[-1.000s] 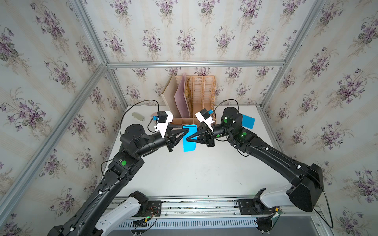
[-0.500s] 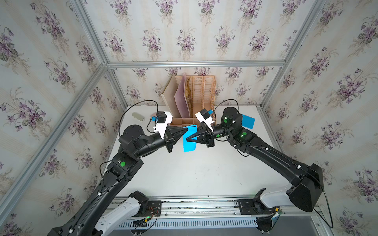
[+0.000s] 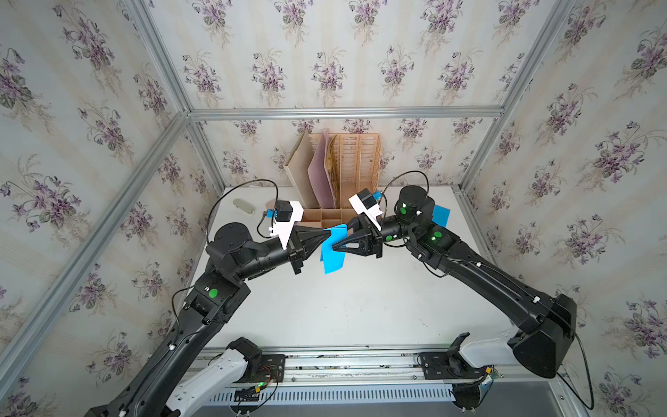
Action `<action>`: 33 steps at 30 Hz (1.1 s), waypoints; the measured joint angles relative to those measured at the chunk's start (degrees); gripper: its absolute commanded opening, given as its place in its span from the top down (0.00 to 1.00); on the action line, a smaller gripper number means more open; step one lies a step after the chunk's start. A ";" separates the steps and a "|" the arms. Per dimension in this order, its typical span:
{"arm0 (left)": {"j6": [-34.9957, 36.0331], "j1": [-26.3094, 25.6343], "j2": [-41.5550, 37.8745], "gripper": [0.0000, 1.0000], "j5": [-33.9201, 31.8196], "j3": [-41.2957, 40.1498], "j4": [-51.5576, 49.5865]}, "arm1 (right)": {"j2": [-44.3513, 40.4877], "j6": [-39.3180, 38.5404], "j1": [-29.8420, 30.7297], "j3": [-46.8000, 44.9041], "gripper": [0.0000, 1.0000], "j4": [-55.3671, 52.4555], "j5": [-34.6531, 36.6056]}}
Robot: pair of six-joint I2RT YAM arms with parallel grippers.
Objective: Fold the square paper along the opposite sides
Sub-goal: Smooth out the paper.
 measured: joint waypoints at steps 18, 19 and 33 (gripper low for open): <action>1.84 0.00 0.00 1.00 1.49 0.76 -2.40 | 1.79 -2.60 -0.02 1.95 0.92 -3.26 -1.90; 1.84 0.00 0.00 1.00 1.49 0.76 -2.43 | 1.79 -2.78 -0.02 1.95 0.96 -3.32 -1.90; 2.47 0.00 0.24 1.00 1.70 1.75 -4.79 | 1.64 -5.05 0.02 2.27 0.81 -6.01 -1.20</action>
